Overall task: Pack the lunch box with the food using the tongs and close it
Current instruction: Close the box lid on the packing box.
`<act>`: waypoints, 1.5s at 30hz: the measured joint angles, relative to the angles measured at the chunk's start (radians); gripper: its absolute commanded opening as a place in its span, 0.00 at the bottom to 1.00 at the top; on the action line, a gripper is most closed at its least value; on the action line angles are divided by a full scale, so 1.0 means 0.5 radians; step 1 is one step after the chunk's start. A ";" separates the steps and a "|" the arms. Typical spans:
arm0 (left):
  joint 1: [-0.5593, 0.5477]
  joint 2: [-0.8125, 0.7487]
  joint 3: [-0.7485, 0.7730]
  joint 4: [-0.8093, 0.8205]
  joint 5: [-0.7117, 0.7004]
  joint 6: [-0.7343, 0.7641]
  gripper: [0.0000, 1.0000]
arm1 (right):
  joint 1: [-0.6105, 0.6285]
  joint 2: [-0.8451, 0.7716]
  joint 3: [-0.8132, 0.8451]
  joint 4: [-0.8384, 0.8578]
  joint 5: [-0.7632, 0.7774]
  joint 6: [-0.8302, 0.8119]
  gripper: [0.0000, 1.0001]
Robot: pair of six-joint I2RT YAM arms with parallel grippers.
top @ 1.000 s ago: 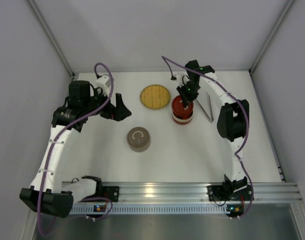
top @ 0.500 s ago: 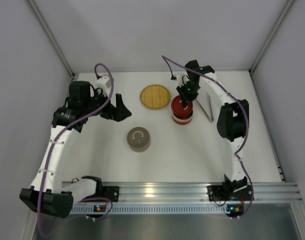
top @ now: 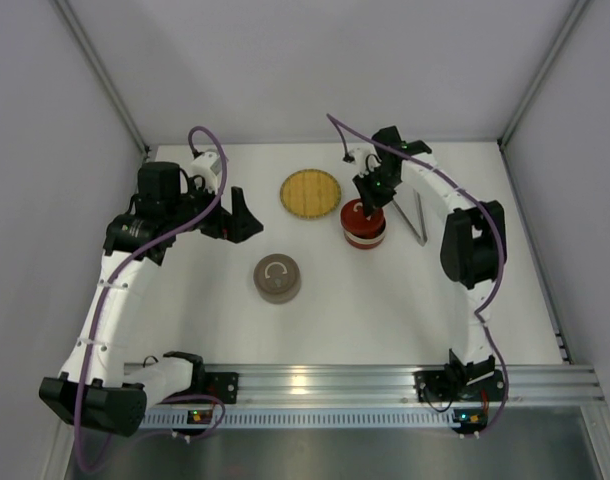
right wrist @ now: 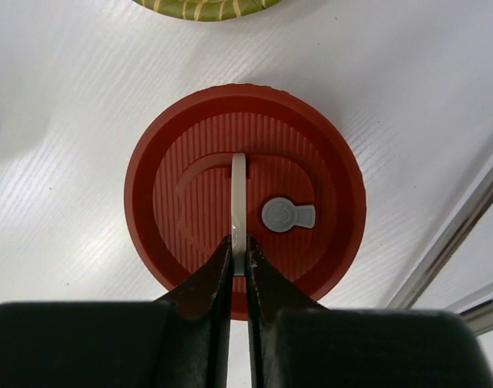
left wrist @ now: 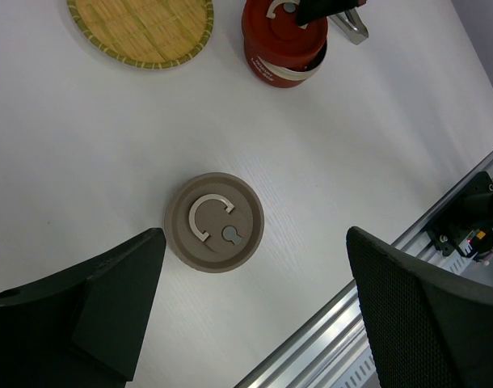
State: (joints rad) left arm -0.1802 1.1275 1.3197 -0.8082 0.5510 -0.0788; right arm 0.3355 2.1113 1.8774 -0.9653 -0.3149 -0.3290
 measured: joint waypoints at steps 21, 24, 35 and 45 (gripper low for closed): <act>0.001 -0.027 -0.003 0.000 0.003 0.000 0.98 | -0.014 -0.321 -0.526 0.224 -0.021 -0.245 0.00; 0.001 -0.027 -0.004 0.000 0.002 0.001 0.98 | -0.034 -0.331 -0.560 0.265 -0.070 -0.260 0.00; 0.002 -0.047 -0.015 0.000 0.018 0.006 0.98 | -0.079 -0.549 -0.966 0.610 -0.294 -0.371 0.00; 0.002 -0.079 -0.031 -0.001 0.025 0.007 0.98 | -0.069 -0.872 -1.408 0.748 -0.357 -0.502 0.00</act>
State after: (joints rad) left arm -0.1795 1.0882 1.3041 -0.8085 0.5636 -0.0753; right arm 0.3008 1.6752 1.1732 -0.5915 -0.4934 -0.5800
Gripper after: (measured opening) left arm 0.983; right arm 0.025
